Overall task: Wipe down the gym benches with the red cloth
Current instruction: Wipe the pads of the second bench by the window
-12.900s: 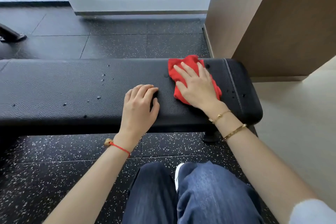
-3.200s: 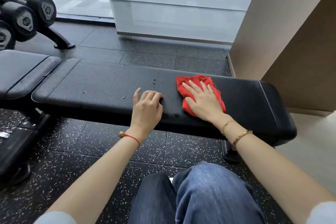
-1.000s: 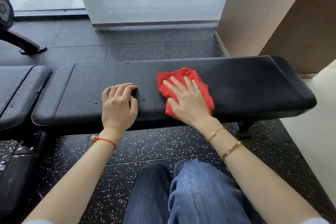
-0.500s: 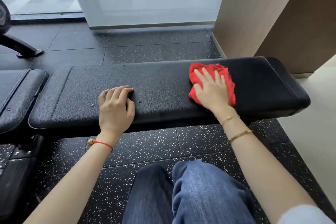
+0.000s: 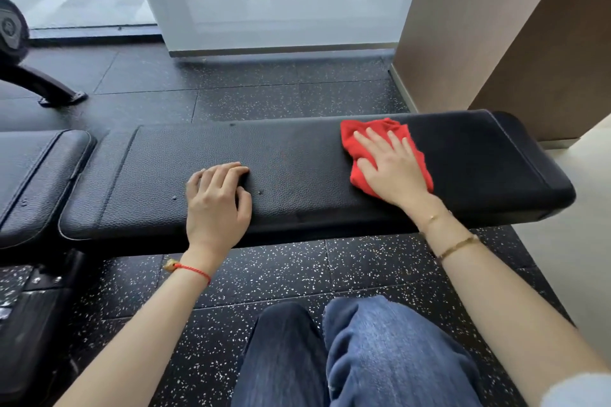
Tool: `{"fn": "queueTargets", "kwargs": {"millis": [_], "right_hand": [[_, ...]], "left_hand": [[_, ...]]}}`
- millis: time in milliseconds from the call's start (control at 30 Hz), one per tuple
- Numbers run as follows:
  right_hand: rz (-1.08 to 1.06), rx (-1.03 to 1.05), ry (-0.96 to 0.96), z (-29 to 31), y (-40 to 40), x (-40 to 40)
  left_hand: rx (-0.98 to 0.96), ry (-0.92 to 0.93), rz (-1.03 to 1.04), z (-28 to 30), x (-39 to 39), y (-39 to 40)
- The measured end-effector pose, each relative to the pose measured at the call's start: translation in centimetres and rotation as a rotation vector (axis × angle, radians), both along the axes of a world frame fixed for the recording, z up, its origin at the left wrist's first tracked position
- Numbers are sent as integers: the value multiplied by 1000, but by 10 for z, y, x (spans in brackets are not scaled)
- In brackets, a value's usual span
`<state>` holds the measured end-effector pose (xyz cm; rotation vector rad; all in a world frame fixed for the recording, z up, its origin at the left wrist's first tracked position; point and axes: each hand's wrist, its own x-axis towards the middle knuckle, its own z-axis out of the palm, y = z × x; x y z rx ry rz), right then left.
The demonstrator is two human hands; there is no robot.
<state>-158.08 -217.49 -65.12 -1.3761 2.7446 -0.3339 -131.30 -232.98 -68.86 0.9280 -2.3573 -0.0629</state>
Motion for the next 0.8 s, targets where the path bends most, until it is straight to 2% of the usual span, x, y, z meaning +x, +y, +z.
{"fn": "queueTargets", "kwargs": {"millis": [100, 233, 367, 433, 567, 667, 800], "right_hand": [[-47, 18, -30, 1, -44, 2], [160, 3, -28, 3, -83, 47], [405, -37, 5, 2, -62, 76], [447, -61, 15, 0, -42, 70], [271, -41, 51, -2, -22, 26], [91, 2, 23, 2, -43, 4], [109, -12, -25, 5, -75, 24]], "left_hand": [[2, -16, 2, 2, -1, -1], [7, -18, 5, 3, 1, -2], [-7, -6, -6, 4, 2, -4], [-9, -4, -11, 4, 3, -5], [0, -12, -18, 2, 1, -1], [5, -13, -3, 3, 0, 0], [13, -15, 10, 5, 0, 0]]}}
